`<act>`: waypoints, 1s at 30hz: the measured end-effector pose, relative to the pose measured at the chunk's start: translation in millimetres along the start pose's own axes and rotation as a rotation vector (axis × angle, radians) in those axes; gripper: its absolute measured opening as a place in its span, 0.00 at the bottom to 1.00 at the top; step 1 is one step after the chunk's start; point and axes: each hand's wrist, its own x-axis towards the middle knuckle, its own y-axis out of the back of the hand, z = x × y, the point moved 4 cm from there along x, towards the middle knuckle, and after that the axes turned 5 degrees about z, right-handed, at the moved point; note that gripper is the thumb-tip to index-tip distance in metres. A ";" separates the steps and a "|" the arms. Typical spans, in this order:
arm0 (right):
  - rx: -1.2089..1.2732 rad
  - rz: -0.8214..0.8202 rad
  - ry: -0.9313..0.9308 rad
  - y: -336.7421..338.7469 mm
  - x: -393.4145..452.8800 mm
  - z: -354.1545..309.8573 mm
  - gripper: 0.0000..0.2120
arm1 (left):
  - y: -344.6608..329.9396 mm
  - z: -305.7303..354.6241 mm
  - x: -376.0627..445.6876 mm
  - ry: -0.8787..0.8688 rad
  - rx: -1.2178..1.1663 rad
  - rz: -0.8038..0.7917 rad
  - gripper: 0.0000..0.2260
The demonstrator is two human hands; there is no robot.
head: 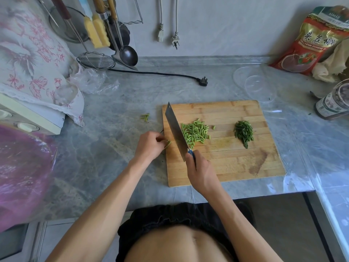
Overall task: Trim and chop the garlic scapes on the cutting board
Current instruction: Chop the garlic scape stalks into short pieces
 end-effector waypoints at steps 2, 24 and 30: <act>-0.004 -0.002 0.001 -0.8 -0.6 1.6 0.14 | 2.4 -4.3 -0.4 -0.012 -0.037 0.005 0.06; -0.024 -0.024 0.030 -3.4 -11.6 -7.4 0.14 | -13.0 -3.6 -14.1 -0.208 0.014 0.103 0.08; -0.080 -0.063 0.001 -5.8 -12.0 -10.2 0.14 | -14.6 -1.1 -12.6 -0.195 -0.022 0.169 0.08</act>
